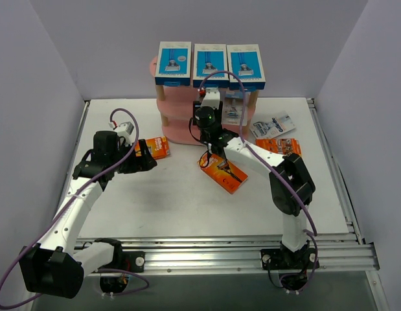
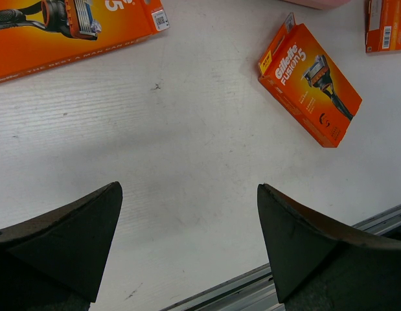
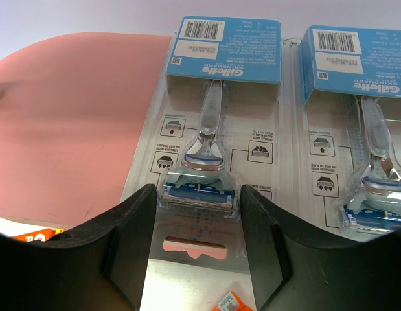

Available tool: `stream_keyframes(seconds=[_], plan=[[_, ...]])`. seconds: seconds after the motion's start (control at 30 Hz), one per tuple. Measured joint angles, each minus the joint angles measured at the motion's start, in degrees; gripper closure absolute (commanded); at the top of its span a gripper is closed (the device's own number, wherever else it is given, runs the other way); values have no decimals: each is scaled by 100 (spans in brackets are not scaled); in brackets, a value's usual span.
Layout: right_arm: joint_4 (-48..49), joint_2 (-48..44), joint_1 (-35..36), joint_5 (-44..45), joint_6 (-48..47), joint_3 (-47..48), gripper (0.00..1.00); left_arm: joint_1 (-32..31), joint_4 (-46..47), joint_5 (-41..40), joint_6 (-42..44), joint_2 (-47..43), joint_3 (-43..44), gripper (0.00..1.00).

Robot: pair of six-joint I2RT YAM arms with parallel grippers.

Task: Place and organize the shaving razors onto the shelf

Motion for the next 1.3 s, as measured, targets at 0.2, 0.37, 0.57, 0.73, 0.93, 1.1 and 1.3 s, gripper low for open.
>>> stream_keyframes(seconds=[0.2, 0.37, 0.57, 0.73, 0.93, 1.1, 1.3], plan=[[-17, 0, 0, 0, 0, 11, 52, 0, 2, -2, 0, 0, 0, 6], [-24, -2, 0, 0, 0, 11, 51, 0, 0, -2, 0, 0, 0, 6], [-52, -24, 0, 0, 0, 11, 49, 0, 0, -4, 0, 0, 0, 6], [-79, -55, -2, 2, 0, 11, 47, 0, 0, -4, 0, 0, 0, 6], [-136, -98, -2, 4, 0, 13, 44, 0, 0, -7, 0, 0, 0, 6], [-179, -160, -2, 9, 7, 13, 44, 0, 0, -7, 0, -2, 0, 6], [-214, -195, -2, 7, 26, 13, 44, 0, 0, -9, 0, -2, 0, 6]])
